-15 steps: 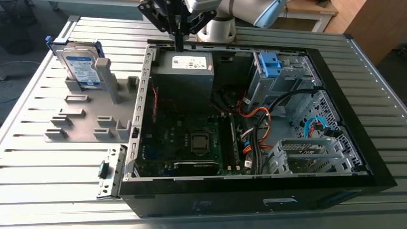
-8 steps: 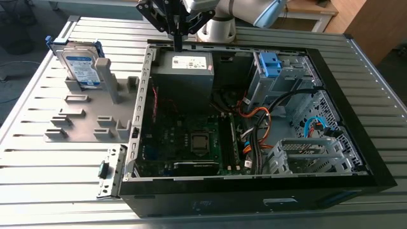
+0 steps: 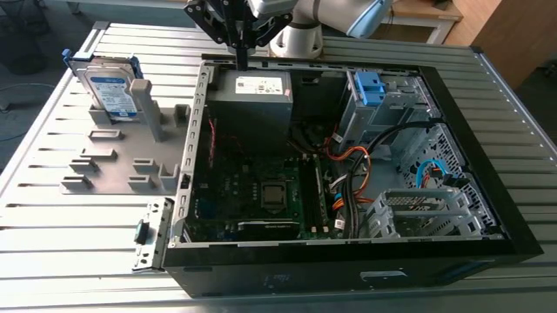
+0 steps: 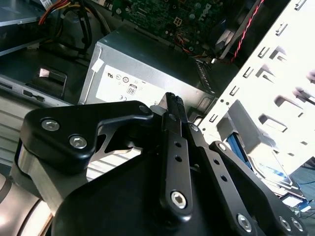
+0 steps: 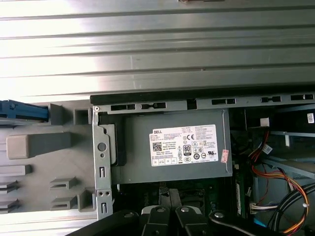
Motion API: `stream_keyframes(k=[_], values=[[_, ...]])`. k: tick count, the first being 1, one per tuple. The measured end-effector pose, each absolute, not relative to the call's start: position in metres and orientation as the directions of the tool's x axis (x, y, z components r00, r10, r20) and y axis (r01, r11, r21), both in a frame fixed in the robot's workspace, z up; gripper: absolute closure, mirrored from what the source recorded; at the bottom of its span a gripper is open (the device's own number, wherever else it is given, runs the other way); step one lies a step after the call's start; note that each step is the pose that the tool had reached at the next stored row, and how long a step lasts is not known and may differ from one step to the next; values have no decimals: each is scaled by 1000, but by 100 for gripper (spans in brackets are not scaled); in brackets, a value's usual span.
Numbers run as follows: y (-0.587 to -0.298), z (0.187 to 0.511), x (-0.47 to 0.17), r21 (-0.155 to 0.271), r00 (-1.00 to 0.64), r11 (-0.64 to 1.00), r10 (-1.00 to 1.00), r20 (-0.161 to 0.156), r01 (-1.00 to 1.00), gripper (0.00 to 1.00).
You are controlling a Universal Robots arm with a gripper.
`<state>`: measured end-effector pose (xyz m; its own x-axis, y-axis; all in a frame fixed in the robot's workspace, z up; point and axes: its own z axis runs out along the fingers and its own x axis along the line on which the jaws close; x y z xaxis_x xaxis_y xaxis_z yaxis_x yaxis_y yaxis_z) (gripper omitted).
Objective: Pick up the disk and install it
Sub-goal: 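Reach for the disk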
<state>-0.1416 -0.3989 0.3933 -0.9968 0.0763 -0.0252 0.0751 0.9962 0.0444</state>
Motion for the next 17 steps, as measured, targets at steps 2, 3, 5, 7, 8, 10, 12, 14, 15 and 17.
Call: stream_keyframes(k=[2,3,5,7,8,10,12,14,15,17], values=[[-399,393,-143,44,-997,996,76,-25,75,89],[-399,393,-143,44,-997,996,76,-25,75,89],[-399,393,-144,44,-997,996,76,-25,75,89],[-399,393,-145,44,-997,996,76,-25,75,89],[-399,393,-146,45,-997,996,76,-25,75,89],[-399,393,-147,44,-997,996,76,-25,75,89],[-399,393,-148,44,-997,996,76,-25,75,89],[-399,393,-149,44,-997,996,76,-25,75,89],[-399,393,-150,44,-997,996,76,-25,75,89],[-399,393,-152,44,-997,996,76,-25,75,89]])
